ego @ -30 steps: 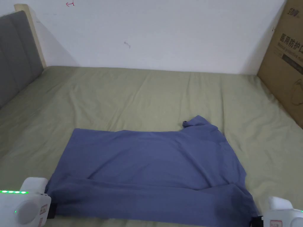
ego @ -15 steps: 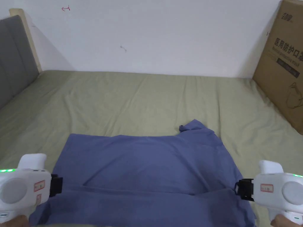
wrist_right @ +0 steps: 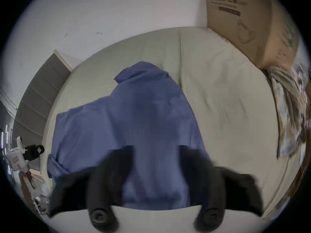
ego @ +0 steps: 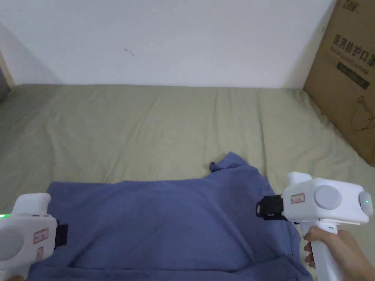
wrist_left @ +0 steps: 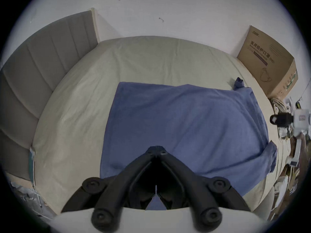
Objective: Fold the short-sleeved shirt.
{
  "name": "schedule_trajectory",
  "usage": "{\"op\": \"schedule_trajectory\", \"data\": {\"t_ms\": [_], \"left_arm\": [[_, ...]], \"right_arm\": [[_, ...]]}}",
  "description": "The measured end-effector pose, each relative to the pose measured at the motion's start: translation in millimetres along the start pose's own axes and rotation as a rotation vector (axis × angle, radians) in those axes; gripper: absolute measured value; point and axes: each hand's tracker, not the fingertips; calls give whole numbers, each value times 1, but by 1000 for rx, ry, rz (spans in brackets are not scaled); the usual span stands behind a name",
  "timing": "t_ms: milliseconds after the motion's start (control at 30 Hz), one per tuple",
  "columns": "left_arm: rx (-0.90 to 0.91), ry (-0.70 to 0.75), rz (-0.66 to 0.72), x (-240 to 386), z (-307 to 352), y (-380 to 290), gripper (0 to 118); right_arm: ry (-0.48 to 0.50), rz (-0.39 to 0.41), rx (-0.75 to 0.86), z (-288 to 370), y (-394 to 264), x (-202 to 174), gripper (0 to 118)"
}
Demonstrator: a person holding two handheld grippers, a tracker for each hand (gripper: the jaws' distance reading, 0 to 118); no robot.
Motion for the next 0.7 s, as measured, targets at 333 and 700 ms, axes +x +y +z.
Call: {"op": "schedule_trajectory", "data": {"t_ms": [333, 700], "left_arm": [[-47, -7, -3, 15, -51, 20, 0], [-72, 17, 8, -1, -60, 18, 0]], "right_arm": [[-89, -22, -46, -91, 83, 29, 78], [-147, 89, -67, -100, 77, 19, 4]]}}
